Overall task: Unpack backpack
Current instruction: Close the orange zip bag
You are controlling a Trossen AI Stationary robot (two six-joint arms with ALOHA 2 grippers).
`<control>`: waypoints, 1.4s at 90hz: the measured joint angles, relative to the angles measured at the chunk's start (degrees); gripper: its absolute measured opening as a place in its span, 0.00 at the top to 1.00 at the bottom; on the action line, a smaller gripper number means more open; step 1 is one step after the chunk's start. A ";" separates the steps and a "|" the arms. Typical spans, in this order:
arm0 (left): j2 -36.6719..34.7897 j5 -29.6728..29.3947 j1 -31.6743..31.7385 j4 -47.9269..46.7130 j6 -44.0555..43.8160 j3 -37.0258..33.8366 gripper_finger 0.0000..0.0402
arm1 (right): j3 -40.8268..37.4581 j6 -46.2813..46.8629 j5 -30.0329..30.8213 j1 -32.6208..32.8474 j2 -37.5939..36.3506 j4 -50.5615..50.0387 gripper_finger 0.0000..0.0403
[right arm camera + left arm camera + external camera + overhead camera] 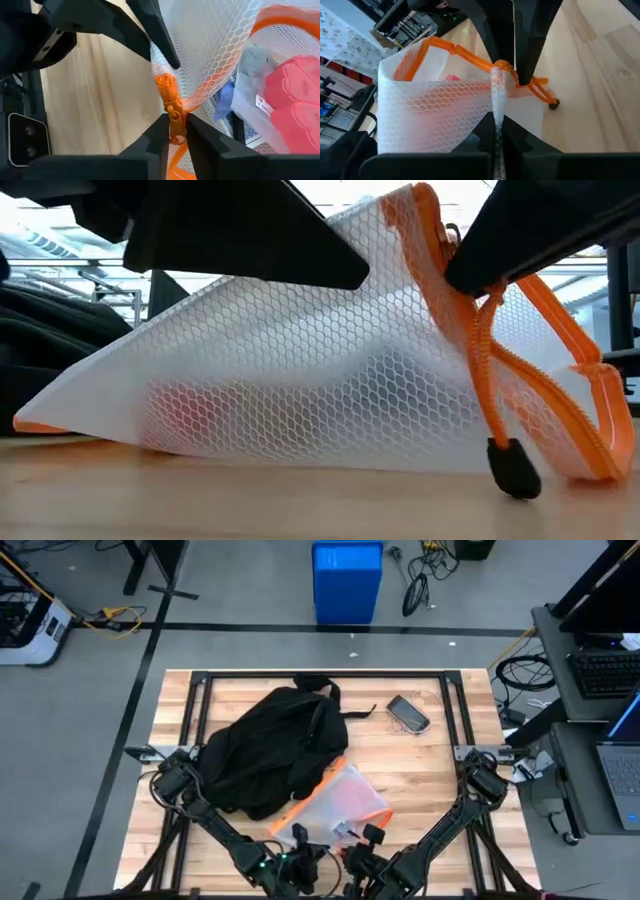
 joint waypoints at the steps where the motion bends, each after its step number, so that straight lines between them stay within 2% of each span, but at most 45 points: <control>1: 0.00 -0.01 0.00 0.00 0.01 0.00 1.00 | 0.00 -0.04 -0.01 0.00 0.00 0.02 0.86; 14: 0.00 -0.16 0.02 -0.02 0.10 0.00 1.00 | 0.00 -0.37 -0.04 -0.15 0.00 0.04 0.86; 31: 0.00 -0.13 0.00 -0.04 0.15 0.00 1.00 | 0.00 -0.86 -0.04 -0.11 -0.02 -0.12 0.98; 90: 0.00 -0.07 -0.97 -0.50 0.60 0.00 0.99 | 0.09 -2.93 -1.23 0.42 -0.73 -0.88 1.00; 101: 0.00 0.06 -1.87 0.11 4.92 0.03 0.92 | 0.11 -3.92 -1.75 0.39 -0.74 -0.98 1.00; 126: 0.00 0.26 -2.56 0.15 7.78 4.71 0.64 | 0.11 -4.95 -1.92 0.26 -0.74 -1.20 1.00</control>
